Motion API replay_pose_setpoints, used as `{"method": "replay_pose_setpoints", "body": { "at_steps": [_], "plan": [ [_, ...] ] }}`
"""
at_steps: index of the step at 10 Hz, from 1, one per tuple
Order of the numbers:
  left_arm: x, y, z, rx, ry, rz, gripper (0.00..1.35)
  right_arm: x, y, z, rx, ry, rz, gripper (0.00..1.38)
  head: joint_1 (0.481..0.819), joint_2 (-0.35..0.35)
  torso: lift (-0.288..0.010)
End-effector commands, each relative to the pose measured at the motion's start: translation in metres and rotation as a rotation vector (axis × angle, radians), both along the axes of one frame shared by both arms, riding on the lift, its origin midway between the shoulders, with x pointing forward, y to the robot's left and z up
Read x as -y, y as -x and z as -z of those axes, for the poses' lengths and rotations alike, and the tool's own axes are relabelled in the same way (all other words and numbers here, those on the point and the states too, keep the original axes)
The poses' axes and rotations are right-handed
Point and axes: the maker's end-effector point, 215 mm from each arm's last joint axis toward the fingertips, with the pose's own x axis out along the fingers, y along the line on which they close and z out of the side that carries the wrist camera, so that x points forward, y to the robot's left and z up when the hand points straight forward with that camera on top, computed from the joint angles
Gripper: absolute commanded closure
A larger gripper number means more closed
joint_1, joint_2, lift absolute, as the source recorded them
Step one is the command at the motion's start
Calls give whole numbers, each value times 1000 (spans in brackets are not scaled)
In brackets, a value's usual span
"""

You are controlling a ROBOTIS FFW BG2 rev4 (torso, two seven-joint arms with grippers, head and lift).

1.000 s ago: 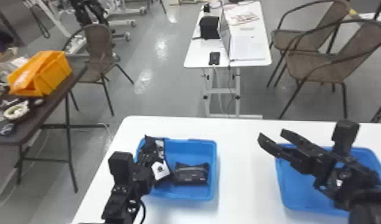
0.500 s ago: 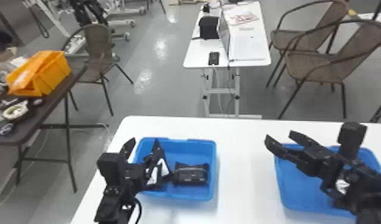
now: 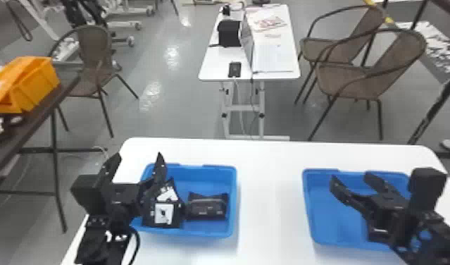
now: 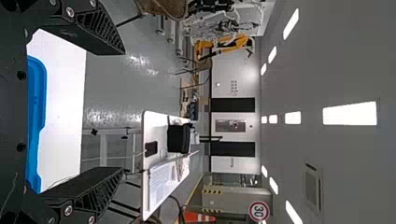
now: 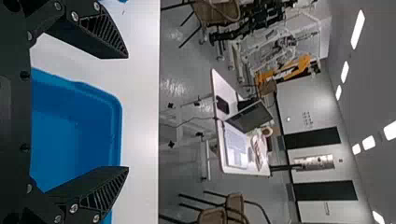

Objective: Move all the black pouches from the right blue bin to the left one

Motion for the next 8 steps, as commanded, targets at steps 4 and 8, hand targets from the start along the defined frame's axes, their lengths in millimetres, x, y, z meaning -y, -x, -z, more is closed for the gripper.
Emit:
{"method": "replay_pose_setpoints", "body": {
  "at_steps": [4, 8],
  "plan": [
    [1, 3, -3, 8, 7, -3, 145, 69, 40, 46, -95, 103, 159, 176, 695, 24, 10],
    [3, 4, -1, 4, 16, -2, 145, 101, 41, 88, -183, 167, 245, 173, 695, -25, 10]
  ]
}}
